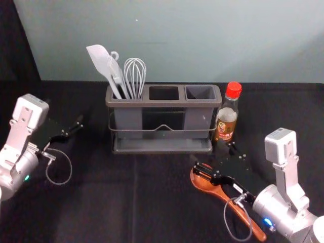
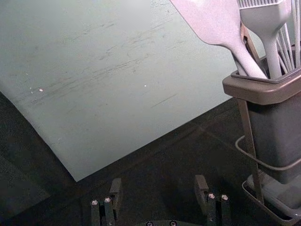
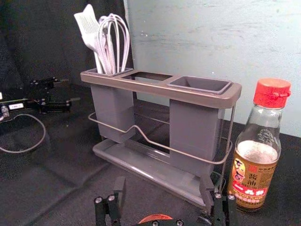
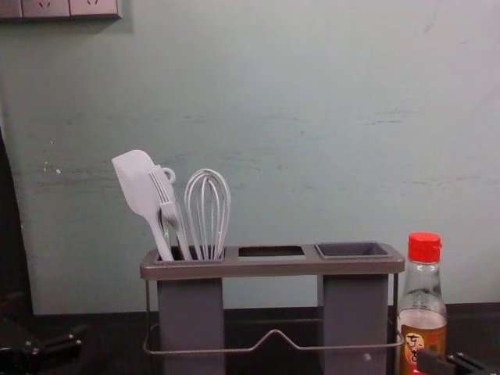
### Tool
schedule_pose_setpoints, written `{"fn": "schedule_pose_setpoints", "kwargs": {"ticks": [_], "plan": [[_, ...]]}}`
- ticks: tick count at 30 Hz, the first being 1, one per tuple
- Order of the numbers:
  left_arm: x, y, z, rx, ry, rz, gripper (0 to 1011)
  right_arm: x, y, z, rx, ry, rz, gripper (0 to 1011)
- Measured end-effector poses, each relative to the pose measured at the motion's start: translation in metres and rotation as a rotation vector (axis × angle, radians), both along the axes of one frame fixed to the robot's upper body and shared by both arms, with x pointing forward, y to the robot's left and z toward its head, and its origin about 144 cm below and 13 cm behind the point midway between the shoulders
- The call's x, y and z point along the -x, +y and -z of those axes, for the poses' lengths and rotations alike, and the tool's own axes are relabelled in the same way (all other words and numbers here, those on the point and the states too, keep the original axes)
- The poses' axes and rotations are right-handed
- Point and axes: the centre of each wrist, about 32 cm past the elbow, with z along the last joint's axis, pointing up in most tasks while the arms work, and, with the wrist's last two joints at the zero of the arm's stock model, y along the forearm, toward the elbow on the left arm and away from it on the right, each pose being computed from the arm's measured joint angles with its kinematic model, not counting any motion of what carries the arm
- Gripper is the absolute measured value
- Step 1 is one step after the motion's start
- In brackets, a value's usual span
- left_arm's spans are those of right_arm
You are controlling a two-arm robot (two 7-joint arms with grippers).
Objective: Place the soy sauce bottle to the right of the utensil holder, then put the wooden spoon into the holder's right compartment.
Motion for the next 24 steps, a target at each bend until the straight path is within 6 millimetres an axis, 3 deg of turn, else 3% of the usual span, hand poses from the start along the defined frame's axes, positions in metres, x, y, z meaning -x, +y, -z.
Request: {"fn": "schedule_pose_setpoints", "kwargs": {"ticks": [11, 15, 24], "plan": [[0.000, 0.000, 0.000, 0.000, 0.000, 0.000, 1000, 0.000, 0.000, 0.000, 0.002, 0.006, -0.001, 1000], [0.000, 0.000, 0.000, 0.000, 0.000, 0.000, 1000, 0.000, 0.003, -0.012, 0.059, 0.049, 0.000, 1000], [0.000, 0.000, 0.000, 0.000, 0.000, 0.000, 1000, -0.002, 0.019, -0.061, 0.226, 0.278, 0.025, 1000]]}}
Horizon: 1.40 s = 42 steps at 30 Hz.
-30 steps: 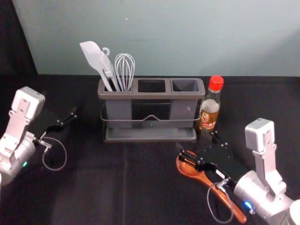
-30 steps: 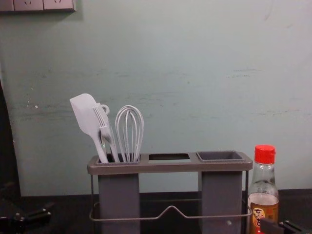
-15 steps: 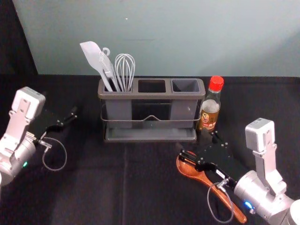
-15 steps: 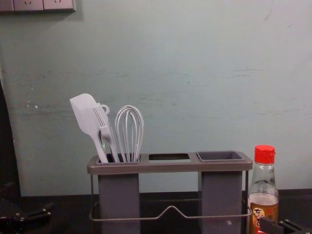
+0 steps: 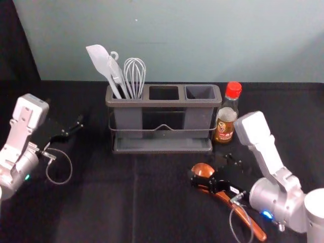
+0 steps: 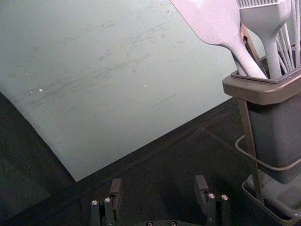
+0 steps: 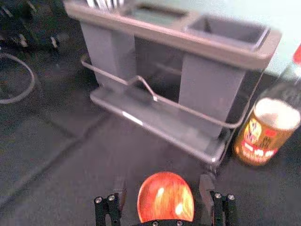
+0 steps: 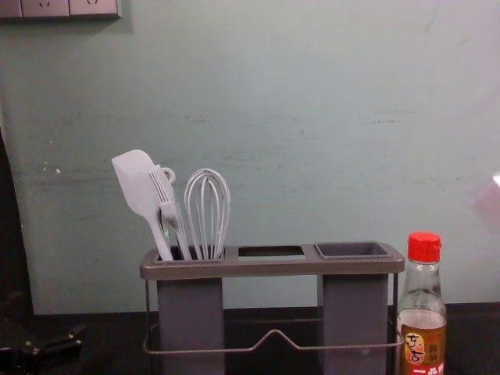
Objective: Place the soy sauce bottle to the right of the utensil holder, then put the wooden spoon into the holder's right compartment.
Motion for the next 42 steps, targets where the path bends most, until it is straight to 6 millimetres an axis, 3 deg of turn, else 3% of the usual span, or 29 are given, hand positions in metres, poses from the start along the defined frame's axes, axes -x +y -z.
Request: {"fn": "schedule_pose_setpoints", "kwargs": {"ticks": [6, 10, 24, 42], "plan": [[0.000, 0.000, 0.000, 0.000, 0.000, 0.000, 1000, -0.013, 0.013, -0.023, 0.109, 0.136, 0.029, 1000], [0.000, 0.000, 0.000, 0.000, 0.000, 0.000, 1000, -0.020, 0.017, -0.028, 0.138, 0.162, 0.031, 1000], [0.000, 0.000, 0.000, 0.000, 0.000, 0.000, 1000, -0.034, 0.024, -0.026, 0.157, 0.205, -0.008, 1000], [0.000, 0.000, 0.000, 0.000, 0.000, 0.000, 1000, -0.036, 0.021, -0.022, 0.161, 0.215, -0.011, 1000]]}}
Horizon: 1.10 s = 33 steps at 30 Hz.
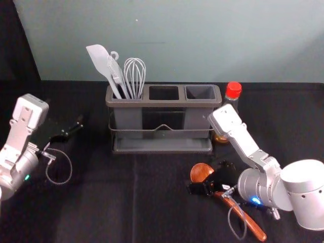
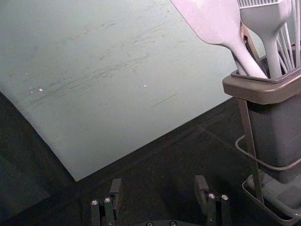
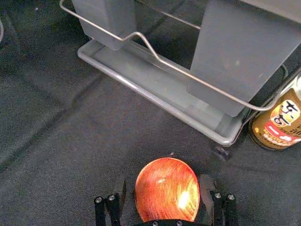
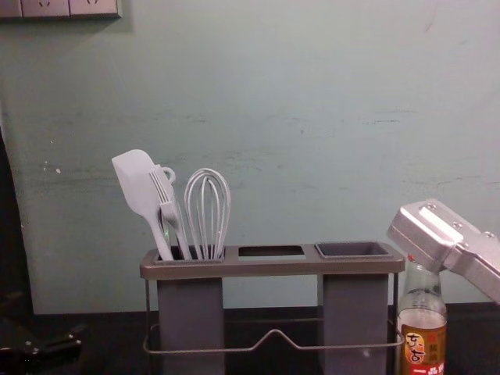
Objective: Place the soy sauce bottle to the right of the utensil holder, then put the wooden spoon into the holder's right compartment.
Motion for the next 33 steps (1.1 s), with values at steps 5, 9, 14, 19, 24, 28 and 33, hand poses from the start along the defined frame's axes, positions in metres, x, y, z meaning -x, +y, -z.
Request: {"fn": "schedule_pose_setpoints", "kwargs": {"ticks": [5, 9, 14, 19, 24, 28, 33], "plan": [[0.0000, 0.0000, 0.0000, 0.000, 0.000, 0.000, 1000, -0.0003, -0.0002, 0.0024, 0.002, 0.002, -0.003, 1000], [0.0000, 0.0000, 0.0000, 0.000, 0.000, 0.000, 1000, -0.0006, -0.0003, 0.0040, 0.001, 0.002, -0.003, 1000], [0.0000, 0.0000, 0.0000, 0.000, 0.000, 0.000, 1000, -0.0006, -0.0010, 0.0054, 0.002, 0.003, -0.003, 1000], [0.0000, 0.0000, 0.0000, 0.000, 0.000, 0.000, 1000, -0.0005, -0.0014, 0.0057, 0.005, 0.003, -0.004, 1000], [0.0000, 0.0000, 0.0000, 0.000, 0.000, 0.000, 1000, -0.0004, -0.0018, 0.0062, 0.006, 0.002, -0.005, 1000], [0.0000, 0.0000, 0.0000, 0.000, 0.000, 0.000, 1000, -0.0007, -0.0013, 0.0071, 0.005, 0.004, -0.005, 1000], [0.0000, 0.0000, 0.0000, 0.000, 0.000, 0.000, 1000, -0.0015, -0.0012, 0.0083, 0.005, 0.005, -0.007, 1000]]}}
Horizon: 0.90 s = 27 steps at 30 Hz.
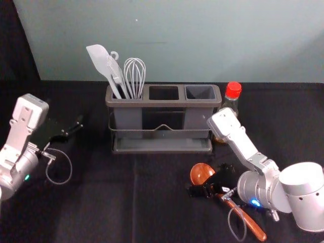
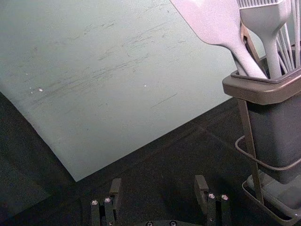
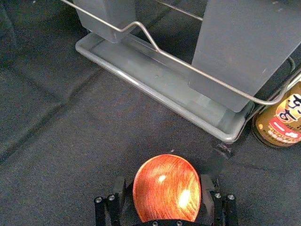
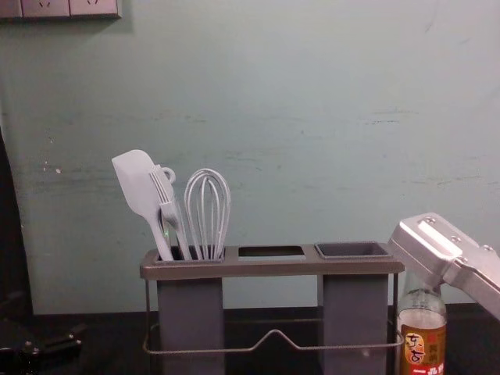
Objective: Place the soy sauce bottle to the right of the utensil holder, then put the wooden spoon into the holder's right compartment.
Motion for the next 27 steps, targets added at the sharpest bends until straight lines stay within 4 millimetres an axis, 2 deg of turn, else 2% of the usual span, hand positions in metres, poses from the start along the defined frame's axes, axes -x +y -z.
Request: {"fn": "schedule_pose_setpoints", "kwargs": {"ticks": [4, 8, 9, 14, 19, 27], "plan": [[0.000, 0.000, 0.000, 0.000, 0.000, 0.000, 1000, 0.000, 0.000, 0.001, -0.002, -0.001, 0.001, 994], [0.000, 0.000, 0.000, 0.000, 0.000, 0.000, 1000, 0.000, -0.001, 0.002, -0.011, -0.002, 0.008, 919], [0.000, 0.000, 0.000, 0.000, 0.000, 0.000, 1000, 0.000, -0.001, 0.002, -0.013, -0.001, 0.010, 874], [0.000, 0.000, 0.000, 0.000, 0.000, 0.000, 1000, 0.002, -0.003, 0.002, -0.021, -0.007, 0.018, 837], [0.000, 0.000, 0.000, 0.000, 0.000, 0.000, 1000, 0.012, -0.006, -0.003, -0.042, -0.038, 0.011, 838], [0.000, 0.000, 0.000, 0.000, 0.000, 0.000, 1000, 0.043, -0.024, -0.017, -0.116, -0.165, 0.027, 837]]}}
